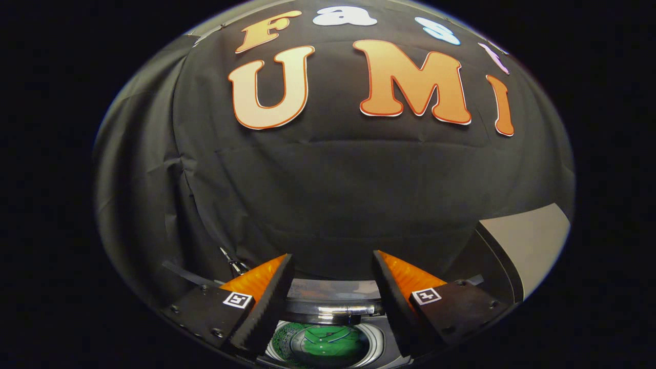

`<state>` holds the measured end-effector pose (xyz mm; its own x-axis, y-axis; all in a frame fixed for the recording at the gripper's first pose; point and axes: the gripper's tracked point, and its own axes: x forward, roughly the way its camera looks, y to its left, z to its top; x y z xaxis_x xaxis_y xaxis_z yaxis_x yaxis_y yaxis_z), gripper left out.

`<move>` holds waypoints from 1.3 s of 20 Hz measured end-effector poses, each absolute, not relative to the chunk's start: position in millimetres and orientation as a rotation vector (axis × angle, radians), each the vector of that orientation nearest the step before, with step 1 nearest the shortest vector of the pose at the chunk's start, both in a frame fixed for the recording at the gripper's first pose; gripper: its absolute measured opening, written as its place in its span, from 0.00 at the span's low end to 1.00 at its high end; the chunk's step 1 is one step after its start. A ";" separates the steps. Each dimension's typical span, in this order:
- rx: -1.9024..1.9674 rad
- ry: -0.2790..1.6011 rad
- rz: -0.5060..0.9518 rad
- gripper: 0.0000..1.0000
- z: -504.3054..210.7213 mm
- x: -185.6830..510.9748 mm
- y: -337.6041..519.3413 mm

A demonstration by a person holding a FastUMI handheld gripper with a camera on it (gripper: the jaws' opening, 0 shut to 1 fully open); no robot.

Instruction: Put the clothes into the washing machine and then close the washing machine lid.

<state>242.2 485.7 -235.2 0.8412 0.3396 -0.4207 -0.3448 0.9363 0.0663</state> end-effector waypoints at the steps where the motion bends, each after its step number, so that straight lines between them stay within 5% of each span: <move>1: -0.012 0.438 0.360 0.97 -234.7 238.3 484.6; 26: -0.070 0.623 0.380 0.98 -320.3 136.7 467.3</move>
<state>136.7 467.3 -320.3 0.7454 0.3258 -0.5816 -0.3673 0.9288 0.0495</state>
